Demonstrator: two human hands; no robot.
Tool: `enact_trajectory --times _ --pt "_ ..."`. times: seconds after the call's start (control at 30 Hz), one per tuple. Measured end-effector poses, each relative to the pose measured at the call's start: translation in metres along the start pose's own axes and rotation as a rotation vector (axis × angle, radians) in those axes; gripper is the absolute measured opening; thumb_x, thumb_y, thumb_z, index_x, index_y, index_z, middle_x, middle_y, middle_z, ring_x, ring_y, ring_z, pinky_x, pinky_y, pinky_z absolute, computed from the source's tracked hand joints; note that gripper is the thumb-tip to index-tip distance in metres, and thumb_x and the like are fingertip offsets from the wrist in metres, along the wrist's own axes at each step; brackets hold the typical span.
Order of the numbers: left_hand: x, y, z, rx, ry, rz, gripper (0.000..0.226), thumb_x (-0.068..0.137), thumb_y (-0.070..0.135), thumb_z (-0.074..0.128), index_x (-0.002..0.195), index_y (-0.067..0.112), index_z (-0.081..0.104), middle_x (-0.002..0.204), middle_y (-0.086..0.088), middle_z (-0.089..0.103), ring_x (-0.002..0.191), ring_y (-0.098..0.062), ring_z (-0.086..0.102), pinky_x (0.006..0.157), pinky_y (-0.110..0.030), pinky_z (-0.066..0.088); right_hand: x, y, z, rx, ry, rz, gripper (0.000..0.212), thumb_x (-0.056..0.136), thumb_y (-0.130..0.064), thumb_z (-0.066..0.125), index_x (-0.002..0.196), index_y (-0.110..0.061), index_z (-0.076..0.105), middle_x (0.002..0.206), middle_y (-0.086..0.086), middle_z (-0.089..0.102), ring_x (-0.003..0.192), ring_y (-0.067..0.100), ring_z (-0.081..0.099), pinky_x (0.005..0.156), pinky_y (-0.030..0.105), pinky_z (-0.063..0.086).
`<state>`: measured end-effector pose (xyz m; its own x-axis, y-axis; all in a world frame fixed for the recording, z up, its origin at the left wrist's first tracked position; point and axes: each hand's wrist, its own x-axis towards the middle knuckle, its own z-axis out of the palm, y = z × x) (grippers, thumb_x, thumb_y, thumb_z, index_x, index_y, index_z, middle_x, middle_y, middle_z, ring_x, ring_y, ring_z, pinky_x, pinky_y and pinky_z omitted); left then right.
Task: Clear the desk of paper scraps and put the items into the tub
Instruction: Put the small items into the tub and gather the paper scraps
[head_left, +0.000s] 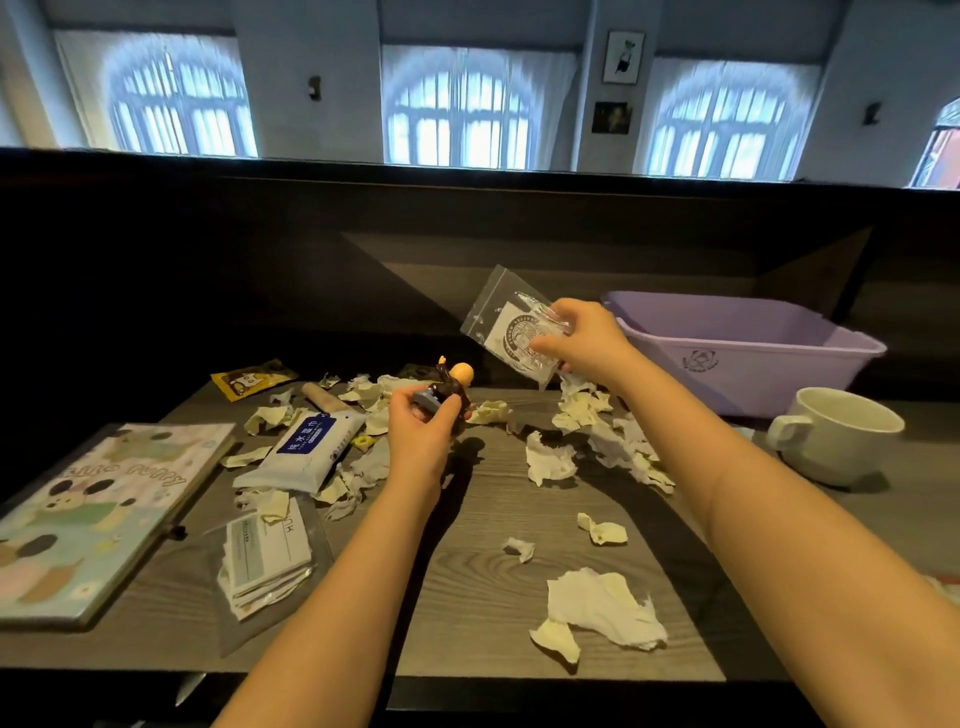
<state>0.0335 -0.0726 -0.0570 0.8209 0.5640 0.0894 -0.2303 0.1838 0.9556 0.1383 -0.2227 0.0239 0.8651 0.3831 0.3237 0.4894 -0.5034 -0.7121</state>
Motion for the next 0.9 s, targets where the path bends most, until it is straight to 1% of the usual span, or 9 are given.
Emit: enact_trajectory --times 0.1,0.2,0.33,0.43,0.53,0.6,0.67,0.77,0.9 --pt "-0.005 0.011 0.011 0.065 -0.013 0.010 0.030 0.088 0.011 0.060 0.116 0.016 0.049 0.109 -0.004 0.057 0.092 -0.014 0.059 0.079 -0.026 0.050 -0.023 0.003 -0.020 0.006 0.063 0.005 0.030 0.083 -0.018 0.070 0.109 -0.016 0.058 0.103 -0.001 0.062 0.087 0.011 0.059 0.063 0.022 0.048" --pt "-0.010 0.030 0.030 0.040 -0.037 0.028 0.029 0.089 0.009 0.060 0.117 0.014 0.052 0.103 -0.003 0.059 0.085 -0.013 0.059 0.071 -0.023 0.050 -0.039 0.012 -0.046 0.030 0.144 0.020 0.025 0.083 -0.015 0.068 0.103 -0.019 0.053 0.107 0.002 0.062 0.091 0.016 0.061 0.072 0.030 0.053" --pt "-0.010 0.051 0.059 0.103 -0.079 0.074 0.032 0.087 0.008 0.062 0.117 0.013 0.051 0.114 -0.010 0.059 0.086 -0.014 0.061 0.063 -0.020 0.047 -0.050 0.026 -0.082 0.086 0.219 0.106 0.021 0.088 -0.005 0.054 0.103 -0.018 0.046 0.089 -0.001 0.053 0.064 0.011 0.052 0.038 0.014 0.042" --pt "-0.009 0.059 0.082 0.142 -0.123 0.085 0.034 0.087 0.008 0.061 0.120 0.010 0.050 0.111 -0.008 0.058 0.081 -0.011 0.060 0.065 -0.020 0.049 -0.052 0.041 -0.108 0.123 0.268 0.181 0.019 0.088 -0.006 0.052 0.103 -0.018 0.047 0.081 -0.003 0.053 0.061 0.014 0.054 0.038 0.017 0.045" --pt "-0.007 0.057 0.105 0.155 -0.137 0.051 0.033 0.088 0.008 0.060 0.119 0.009 0.050 0.106 -0.006 0.057 0.077 -0.010 0.060 0.075 -0.025 0.053 -0.046 0.063 -0.131 0.130 0.327 0.229 0.023 0.086 -0.005 0.053 0.106 -0.016 0.051 0.093 0.005 0.058 0.070 0.024 0.061 0.046 0.025 0.053" --pt "-0.002 0.054 0.122 0.169 -0.156 0.030 0.030 0.088 0.008 0.061 0.115 0.010 0.050 0.105 -0.007 0.057 0.078 -0.011 0.061 0.081 -0.029 0.053 -0.040 0.077 -0.145 0.118 0.394 0.261 0.034 0.085 -0.004 0.055 0.117 -0.013 0.049 0.105 0.013 0.059 0.084 0.030 0.063 0.062 0.034 0.055" --pt "0.004 0.051 0.139 0.188 -0.177 0.024 0.026 0.087 0.007 0.062 0.110 0.011 0.050 0.097 -0.004 0.058 0.076 -0.011 0.061 0.072 -0.025 0.053 -0.031 0.091 -0.158 0.138 0.454 0.287 0.045 0.086 -0.002 0.055 0.128 -0.012 0.043 0.118 0.017 0.057 0.094 0.033 0.063 0.067 0.038 0.054" --pt "0.013 0.046 0.161 0.205 -0.184 0.027 0.025 0.087 0.007 0.062 0.108 0.013 0.049 0.085 0.003 0.053 0.071 -0.007 0.057 0.061 -0.019 0.048 -0.014 0.107 -0.174 0.143 0.511 0.314 0.055 0.088 0.001 0.052 0.138 -0.015 0.037 0.129 0.019 0.053 0.104 0.034 0.060 0.060 0.031 0.052" --pt "0.026 0.037 0.182 0.234 -0.191 0.062 0.025 0.087 0.009 0.063 0.109 0.012 0.050 0.093 0.001 0.053 0.074 -0.008 0.057 0.063 -0.020 0.050 0.012 0.126 -0.178 0.081 0.547 0.343 0.051 0.088 0.002 0.049 0.135 -0.019 0.044 0.124 0.019 0.055 0.089 0.029 0.058 0.047 0.026 0.046"
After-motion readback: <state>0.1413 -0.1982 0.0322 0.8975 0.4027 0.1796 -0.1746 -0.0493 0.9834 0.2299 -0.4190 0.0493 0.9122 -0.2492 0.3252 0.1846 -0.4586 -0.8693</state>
